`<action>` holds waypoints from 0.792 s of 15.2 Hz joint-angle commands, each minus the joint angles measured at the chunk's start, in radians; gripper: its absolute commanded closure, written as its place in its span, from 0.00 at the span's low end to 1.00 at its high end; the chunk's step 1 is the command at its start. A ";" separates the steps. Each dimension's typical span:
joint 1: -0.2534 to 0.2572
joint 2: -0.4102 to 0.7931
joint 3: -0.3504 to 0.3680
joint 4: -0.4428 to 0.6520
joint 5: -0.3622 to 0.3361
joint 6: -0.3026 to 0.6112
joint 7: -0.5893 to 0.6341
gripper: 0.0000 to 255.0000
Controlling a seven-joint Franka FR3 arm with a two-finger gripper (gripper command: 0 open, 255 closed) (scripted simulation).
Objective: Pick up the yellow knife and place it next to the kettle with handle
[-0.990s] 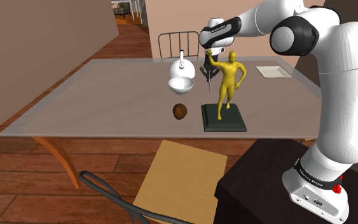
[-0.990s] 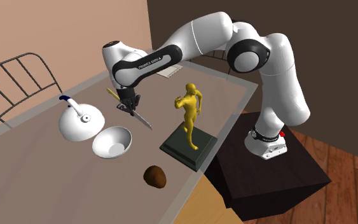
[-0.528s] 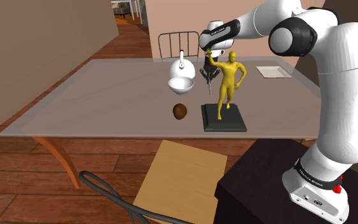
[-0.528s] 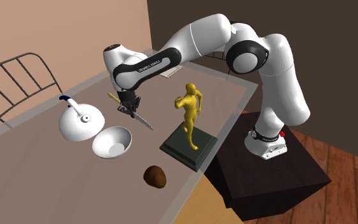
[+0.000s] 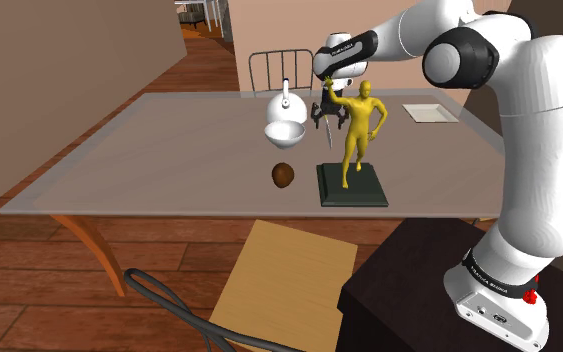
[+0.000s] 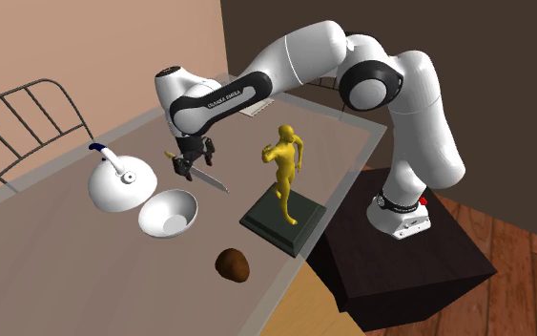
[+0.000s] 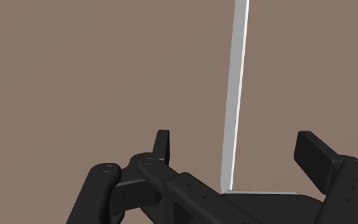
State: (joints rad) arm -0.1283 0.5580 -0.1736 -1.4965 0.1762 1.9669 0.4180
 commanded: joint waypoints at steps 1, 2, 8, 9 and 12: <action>-0.001 -0.008 -0.002 0.021 -0.003 -0.029 0.002 0.00; -0.003 -0.016 -0.003 0.044 -0.005 -0.059 0.004 0.00; -0.007 -0.025 -0.006 0.089 -0.009 -0.114 0.008 0.00; -0.007 -0.025 -0.006 0.089 -0.009 -0.114 0.008 0.00; -0.007 -0.025 -0.006 0.089 -0.009 -0.114 0.008 0.00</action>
